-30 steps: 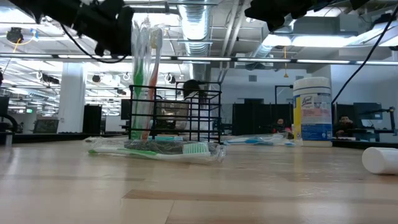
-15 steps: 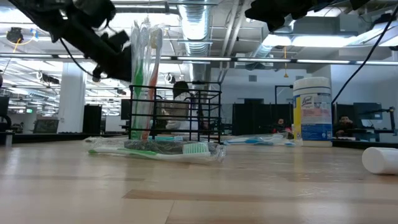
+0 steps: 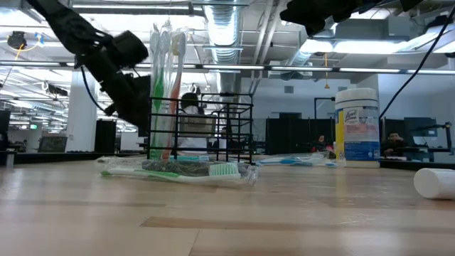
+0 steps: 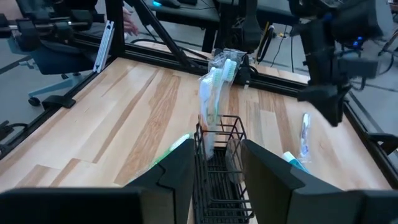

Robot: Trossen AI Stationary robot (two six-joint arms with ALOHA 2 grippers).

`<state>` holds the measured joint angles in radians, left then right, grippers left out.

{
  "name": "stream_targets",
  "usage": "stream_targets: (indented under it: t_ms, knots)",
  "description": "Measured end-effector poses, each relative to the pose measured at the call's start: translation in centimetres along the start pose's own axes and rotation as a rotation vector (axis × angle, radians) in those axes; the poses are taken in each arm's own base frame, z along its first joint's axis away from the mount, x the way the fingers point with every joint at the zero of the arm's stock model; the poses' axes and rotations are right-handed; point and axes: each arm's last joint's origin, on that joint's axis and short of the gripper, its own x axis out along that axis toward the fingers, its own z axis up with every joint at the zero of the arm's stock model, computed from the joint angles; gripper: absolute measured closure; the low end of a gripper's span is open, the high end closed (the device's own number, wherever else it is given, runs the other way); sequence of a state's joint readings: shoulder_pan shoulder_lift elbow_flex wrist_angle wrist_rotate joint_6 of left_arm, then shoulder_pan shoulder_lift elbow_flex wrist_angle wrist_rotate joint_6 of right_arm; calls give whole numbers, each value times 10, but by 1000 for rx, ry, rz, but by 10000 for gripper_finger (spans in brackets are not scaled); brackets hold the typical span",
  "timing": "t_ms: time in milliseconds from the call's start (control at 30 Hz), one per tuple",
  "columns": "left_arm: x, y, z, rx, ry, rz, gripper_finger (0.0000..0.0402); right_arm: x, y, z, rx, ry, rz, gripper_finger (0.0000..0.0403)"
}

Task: Pick & Place toothbrushing station
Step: Put the purple toothbrush into the wire organizer

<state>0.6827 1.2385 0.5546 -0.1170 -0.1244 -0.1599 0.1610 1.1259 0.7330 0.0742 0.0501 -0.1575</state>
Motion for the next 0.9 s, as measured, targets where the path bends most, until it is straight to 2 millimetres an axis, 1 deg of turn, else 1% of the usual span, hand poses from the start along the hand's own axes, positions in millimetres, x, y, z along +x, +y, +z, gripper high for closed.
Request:
stream_targets:
  t_ms: [167, 300, 533, 633, 867, 900]
  knots:
    - [10, -1, 2, 81, 87, 7, 282, 0, 0, -1, -1, 7, 2, 280]
    - [14, -6, 3, 120, 106, -83, 280, 0, 0, -2, -2, 19, 3, 280]
    - [17, -16, -7, 233, 182, -140, 281, 1, 1, -4, -2, 37, 6, 280]
    - [16, -19, -7, 249, 180, -147, 279, 2, 1, -6, -3, 52, 9, 280]
    - [16, -24, -9, 369, 172, -151, 278, 12, 2, -9, -4, 62, 10, 280]
    - [15, -25, -9, 381, 172, -146, 279, 13, 3, -12, -5, 80, 13, 280]
